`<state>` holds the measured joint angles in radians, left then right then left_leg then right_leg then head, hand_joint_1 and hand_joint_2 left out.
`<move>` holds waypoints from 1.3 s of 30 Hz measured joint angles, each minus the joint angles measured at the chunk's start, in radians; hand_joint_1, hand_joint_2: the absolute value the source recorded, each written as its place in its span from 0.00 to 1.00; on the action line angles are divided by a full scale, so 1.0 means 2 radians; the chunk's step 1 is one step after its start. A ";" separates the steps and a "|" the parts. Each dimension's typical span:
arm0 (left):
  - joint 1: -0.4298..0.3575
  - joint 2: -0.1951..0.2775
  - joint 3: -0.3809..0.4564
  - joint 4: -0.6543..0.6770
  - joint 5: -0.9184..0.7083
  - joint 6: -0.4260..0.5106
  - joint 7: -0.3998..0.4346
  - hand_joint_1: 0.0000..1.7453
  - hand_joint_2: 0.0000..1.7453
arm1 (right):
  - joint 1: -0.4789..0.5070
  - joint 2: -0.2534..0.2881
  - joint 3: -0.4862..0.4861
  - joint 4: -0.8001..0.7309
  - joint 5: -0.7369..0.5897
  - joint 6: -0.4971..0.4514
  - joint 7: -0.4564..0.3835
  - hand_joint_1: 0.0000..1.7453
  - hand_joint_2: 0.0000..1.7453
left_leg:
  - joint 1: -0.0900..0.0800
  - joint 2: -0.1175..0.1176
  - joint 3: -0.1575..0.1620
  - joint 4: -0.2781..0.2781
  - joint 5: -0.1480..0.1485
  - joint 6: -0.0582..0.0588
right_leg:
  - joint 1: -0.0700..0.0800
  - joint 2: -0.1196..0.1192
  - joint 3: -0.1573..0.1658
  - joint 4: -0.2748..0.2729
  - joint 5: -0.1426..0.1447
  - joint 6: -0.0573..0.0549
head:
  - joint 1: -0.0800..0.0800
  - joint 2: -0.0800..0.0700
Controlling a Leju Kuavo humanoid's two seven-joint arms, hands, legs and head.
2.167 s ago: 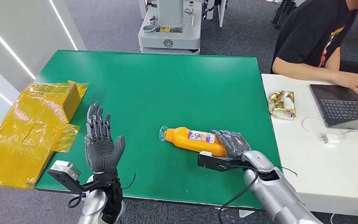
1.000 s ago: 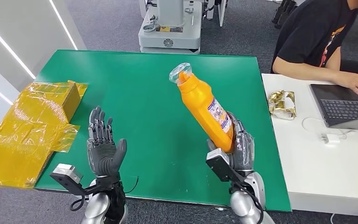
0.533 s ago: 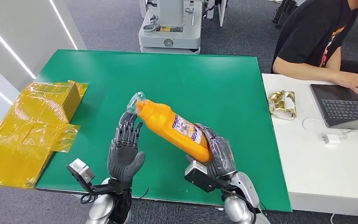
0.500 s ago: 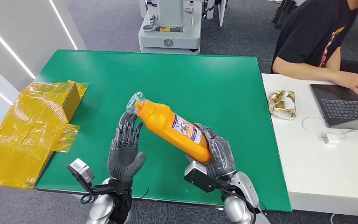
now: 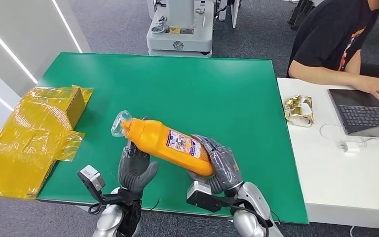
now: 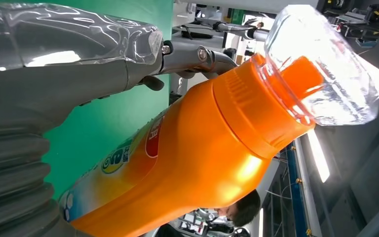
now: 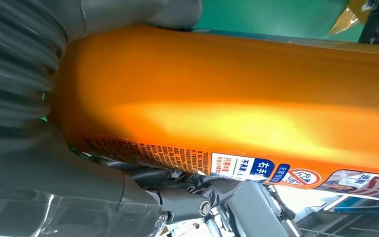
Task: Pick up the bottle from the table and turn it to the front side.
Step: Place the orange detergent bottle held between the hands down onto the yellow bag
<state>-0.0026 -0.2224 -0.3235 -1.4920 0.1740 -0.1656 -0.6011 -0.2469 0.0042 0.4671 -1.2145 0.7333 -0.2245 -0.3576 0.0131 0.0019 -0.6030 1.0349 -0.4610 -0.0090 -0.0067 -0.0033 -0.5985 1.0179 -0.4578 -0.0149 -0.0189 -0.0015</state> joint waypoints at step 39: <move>0.014 0.000 0.014 0.005 -0.010 0.031 0.009 0.00 1.00 | -0.021 -0.002 0.020 0.041 0.020 0.132 0.026 1.00 1.00 | 0.000 0.000 0.000 0.000 0.000 0.000 | 0.000 0.000 0.000 0.000 0.000 0.000 | 0.000 0.000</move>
<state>0.0255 -0.2216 -0.2964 -1.4828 0.1544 -0.1042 -0.5836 -0.2895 -0.0003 0.5080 -1.1331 0.7733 0.0386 -0.3047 0.0131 0.0019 -0.6030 1.0349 -0.4610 -0.0090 -0.0067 -0.0034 -0.5985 1.0178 -0.4578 -0.0149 -0.0187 -0.0015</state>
